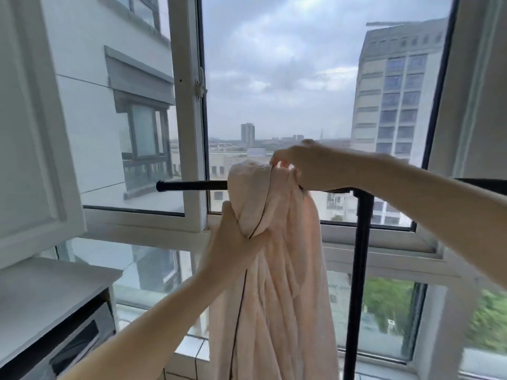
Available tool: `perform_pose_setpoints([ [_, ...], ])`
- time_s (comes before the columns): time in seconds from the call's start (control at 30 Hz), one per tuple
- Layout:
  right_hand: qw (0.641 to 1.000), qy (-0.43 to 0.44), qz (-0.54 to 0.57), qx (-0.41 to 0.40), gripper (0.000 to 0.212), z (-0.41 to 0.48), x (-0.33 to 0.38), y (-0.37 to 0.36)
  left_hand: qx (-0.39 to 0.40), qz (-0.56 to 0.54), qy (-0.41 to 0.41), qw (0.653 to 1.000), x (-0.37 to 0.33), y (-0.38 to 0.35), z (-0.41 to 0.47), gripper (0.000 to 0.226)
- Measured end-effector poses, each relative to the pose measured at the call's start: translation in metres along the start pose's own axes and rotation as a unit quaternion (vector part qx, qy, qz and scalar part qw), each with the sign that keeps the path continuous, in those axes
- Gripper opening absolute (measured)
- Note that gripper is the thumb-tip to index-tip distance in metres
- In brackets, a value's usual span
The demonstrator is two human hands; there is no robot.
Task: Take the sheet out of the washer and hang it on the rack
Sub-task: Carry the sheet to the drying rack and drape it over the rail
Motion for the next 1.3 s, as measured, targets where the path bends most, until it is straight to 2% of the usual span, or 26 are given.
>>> perform_pose_setpoints([
  [0.13,0.989,-0.059,-0.065,-0.115,0.041,-0.024,0.010,-0.008,0.017,-0.030,-0.026,0.999,0.005,0.001,-0.006,0.056],
  [0.27,0.980,-0.108,-0.043,-0.163,0.037,-0.050,0.020,-0.014,0.042,-0.059,-0.062,0.995,0.002,-0.001,-0.014,0.059],
  [0.37,0.968,-0.127,-0.074,-0.205,0.038,-0.068,0.030,-0.020,0.039,-0.072,-0.099,0.992,0.001,0.002,-0.018,0.070],
  [0.47,0.956,-0.142,-0.028,-0.255,0.034,-0.087,0.045,-0.024,0.028,-0.051,-0.125,0.990,0.005,0.003,-0.026,0.087],
  [0.57,0.941,-0.154,0.035,-0.298,0.027,-0.104,0.058,-0.034,0.025,0.014,-0.157,0.987,0.009,0.004,-0.038,0.082],
  [0.67,0.935,-0.191,0.137,-0.265,0.037,-0.111,0.065,-0.053,0.025,0.047,-0.220,0.974,0.012,0.010,-0.045,0.063],
  [0.77,0.913,-0.239,0.232,-0.237,0.054,-0.112,0.069,-0.070,0.024,0.057,-0.253,0.965,0.020,0.017,-0.045,0.051],
  [0.9,0.874,-0.296,0.303,-0.236,0.085,-0.103,0.073,-0.079,0.040,0.011,-0.283,0.958,0.032,0.022,-0.048,0.039],
  [1.07,0.853,-0.381,0.252,-0.251,0.118,-0.083,0.089,-0.094,0.087,-0.039,-0.388,0.917,0.045,0.025,-0.048,0.038],
  [1.2,0.837,-0.429,0.186,-0.286,0.112,-0.070,0.094,-0.106,0.099,-0.109,-0.420,0.895,0.064,0.034,-0.033,0.032],
  [1.3,0.821,-0.441,0.190,-0.309,0.106,-0.067,0.092,-0.108,0.071,-0.188,-0.355,0.913,0.092,0.038,-0.008,0.021],
])
Point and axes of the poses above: each hand's wrist, its own z-axis towards the middle knuckle, its own y-axis out of the back of the hand, x = y × z, the point moved 5 cm from there along z, towards the middle knuckle, and after that the axes turned 11 degrees about -y, right-handed, at the moved point
